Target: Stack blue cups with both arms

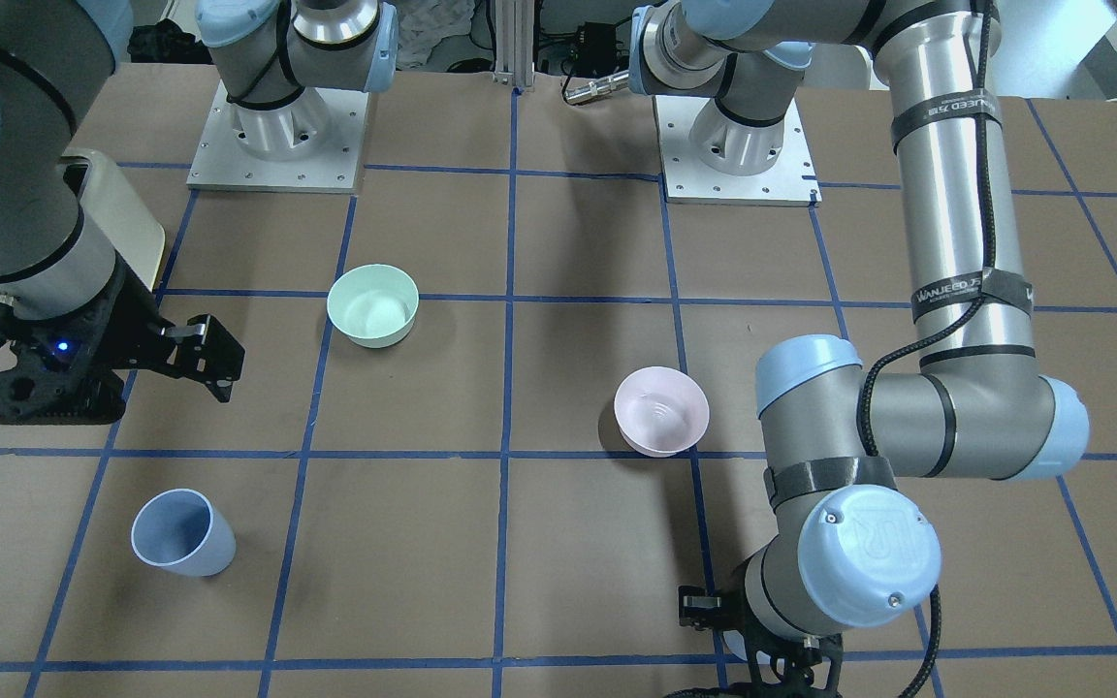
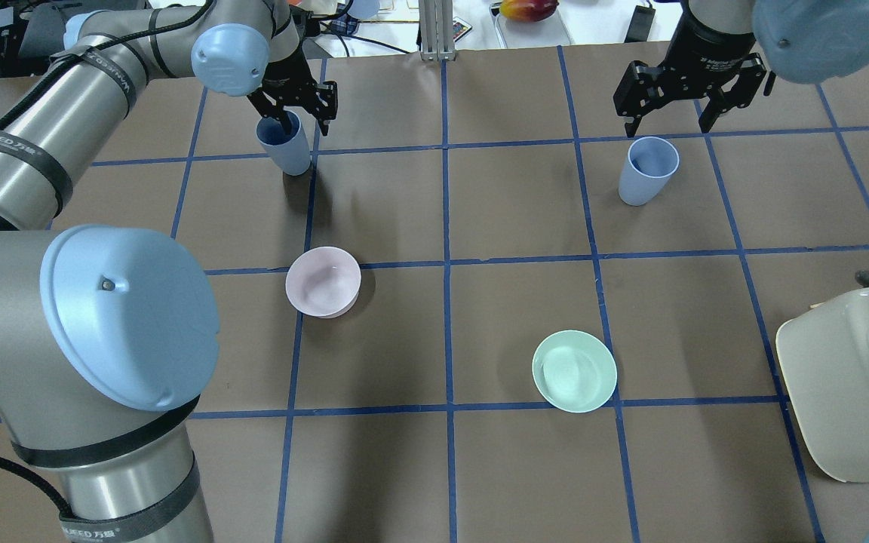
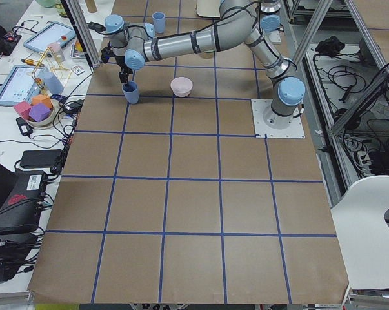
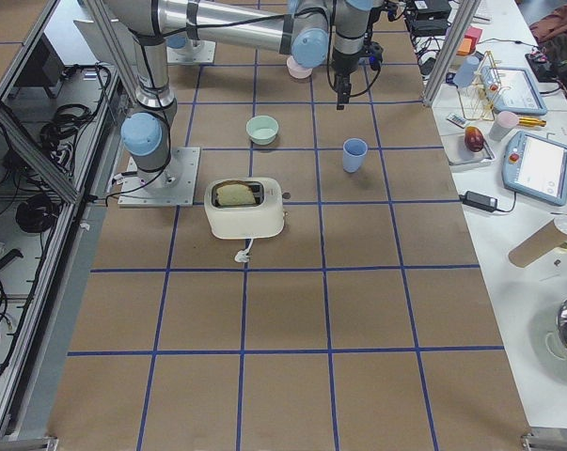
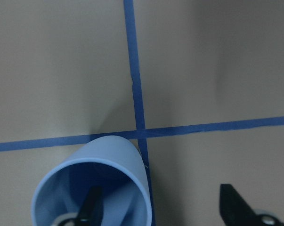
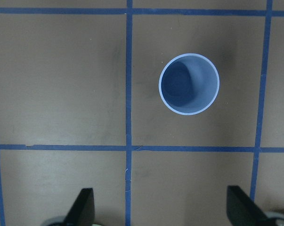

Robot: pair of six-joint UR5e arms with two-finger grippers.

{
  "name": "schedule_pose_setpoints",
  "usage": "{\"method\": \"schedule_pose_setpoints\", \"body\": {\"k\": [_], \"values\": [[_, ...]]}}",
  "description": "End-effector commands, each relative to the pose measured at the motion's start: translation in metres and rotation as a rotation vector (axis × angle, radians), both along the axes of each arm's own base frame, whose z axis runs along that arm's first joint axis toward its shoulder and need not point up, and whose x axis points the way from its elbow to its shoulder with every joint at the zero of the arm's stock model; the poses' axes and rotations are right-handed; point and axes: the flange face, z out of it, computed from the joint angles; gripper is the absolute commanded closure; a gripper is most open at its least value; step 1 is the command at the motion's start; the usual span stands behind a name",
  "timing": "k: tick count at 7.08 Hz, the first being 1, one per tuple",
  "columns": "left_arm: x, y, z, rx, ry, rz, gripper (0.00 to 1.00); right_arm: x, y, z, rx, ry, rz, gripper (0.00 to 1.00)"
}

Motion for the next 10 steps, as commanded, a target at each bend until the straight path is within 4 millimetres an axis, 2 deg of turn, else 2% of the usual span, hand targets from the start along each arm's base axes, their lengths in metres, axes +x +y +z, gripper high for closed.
{"method": "schedule_pose_setpoints", "body": {"k": [1,2,3,4,5,6,7,8,9,10], "values": [[0.001,0.003,-0.005,0.013,-0.005,-0.004,1.0,-0.021,-0.032,-0.038,-0.031,-0.012,-0.003,0.0],[0.001,0.004,0.001,0.004,-0.004,-0.004,1.0,-0.036,-0.042,-0.059,-0.01,-0.064,0.007,0.0],[0.0,0.005,0.018,-0.011,-0.006,-0.005,1.0,-0.05,-0.05,-0.075,-0.001,-0.075,0.005,0.0],[-0.017,0.013,0.028,-0.004,-0.001,-0.014,1.0,-0.058,-0.057,-0.091,0.001,-0.075,0.014,0.0],[-0.061,0.033,0.051,-0.006,0.008,-0.051,1.0,-0.07,-0.068,-0.099,-0.052,-0.063,0.042,0.0],[-0.126,0.06,0.066,-0.007,0.01,-0.03,1.0,-0.073,-0.076,-0.11,-0.069,-0.058,0.061,0.0],[-0.182,0.087,0.064,-0.002,0.005,-0.033,1.0,-0.075,-0.083,-0.122,-0.068,-0.056,0.078,0.0],[-0.222,0.111,0.06,0.007,0.0,-0.042,1.0,-0.083,-0.087,-0.13,-0.06,-0.059,0.072,0.0],[-0.248,0.132,0.049,0.034,-0.015,-0.074,1.0,-0.1,-0.089,-0.139,-0.049,-0.062,0.086,0.0],[-0.258,0.164,0.04,0.116,-0.041,-0.101,1.0,-0.105,-0.089,-0.144,-0.041,-0.065,0.08,0.0]]}}
